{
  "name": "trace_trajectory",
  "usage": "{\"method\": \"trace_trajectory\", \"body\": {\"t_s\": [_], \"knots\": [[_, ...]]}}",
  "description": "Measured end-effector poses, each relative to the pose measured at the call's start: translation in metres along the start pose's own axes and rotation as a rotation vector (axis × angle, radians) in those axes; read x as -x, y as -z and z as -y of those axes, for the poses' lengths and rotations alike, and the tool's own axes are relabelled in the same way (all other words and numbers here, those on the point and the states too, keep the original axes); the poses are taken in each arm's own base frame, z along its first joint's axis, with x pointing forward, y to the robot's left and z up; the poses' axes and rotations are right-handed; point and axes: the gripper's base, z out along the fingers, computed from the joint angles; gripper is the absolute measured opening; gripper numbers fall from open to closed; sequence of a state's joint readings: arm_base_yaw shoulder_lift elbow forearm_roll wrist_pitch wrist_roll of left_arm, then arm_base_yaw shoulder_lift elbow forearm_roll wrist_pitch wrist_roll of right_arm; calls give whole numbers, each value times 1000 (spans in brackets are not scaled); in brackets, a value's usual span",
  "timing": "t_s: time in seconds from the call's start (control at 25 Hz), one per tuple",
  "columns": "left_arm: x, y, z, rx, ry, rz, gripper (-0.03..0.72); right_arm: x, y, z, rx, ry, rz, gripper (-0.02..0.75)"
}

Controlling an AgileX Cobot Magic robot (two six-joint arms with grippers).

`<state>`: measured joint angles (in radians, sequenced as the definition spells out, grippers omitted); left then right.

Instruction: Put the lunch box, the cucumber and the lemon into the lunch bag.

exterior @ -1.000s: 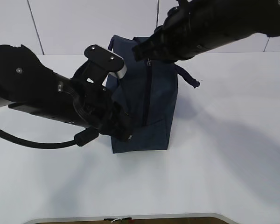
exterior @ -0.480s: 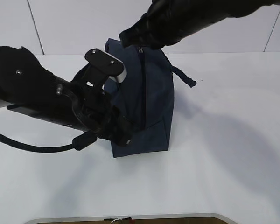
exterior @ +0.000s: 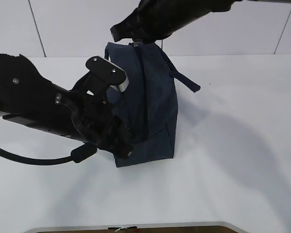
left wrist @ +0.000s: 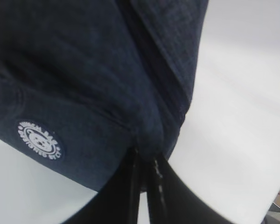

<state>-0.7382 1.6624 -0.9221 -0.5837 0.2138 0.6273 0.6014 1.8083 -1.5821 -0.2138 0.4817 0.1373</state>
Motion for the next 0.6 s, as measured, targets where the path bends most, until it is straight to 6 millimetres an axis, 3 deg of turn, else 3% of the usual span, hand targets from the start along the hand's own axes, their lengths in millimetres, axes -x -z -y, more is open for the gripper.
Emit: {"method": "trace_trajectory", "body": {"t_s": [0.6], "knots": [[-4,3,3,-29,-37,-47,-13,11,-42,-3,-12,24,15,5]]}}
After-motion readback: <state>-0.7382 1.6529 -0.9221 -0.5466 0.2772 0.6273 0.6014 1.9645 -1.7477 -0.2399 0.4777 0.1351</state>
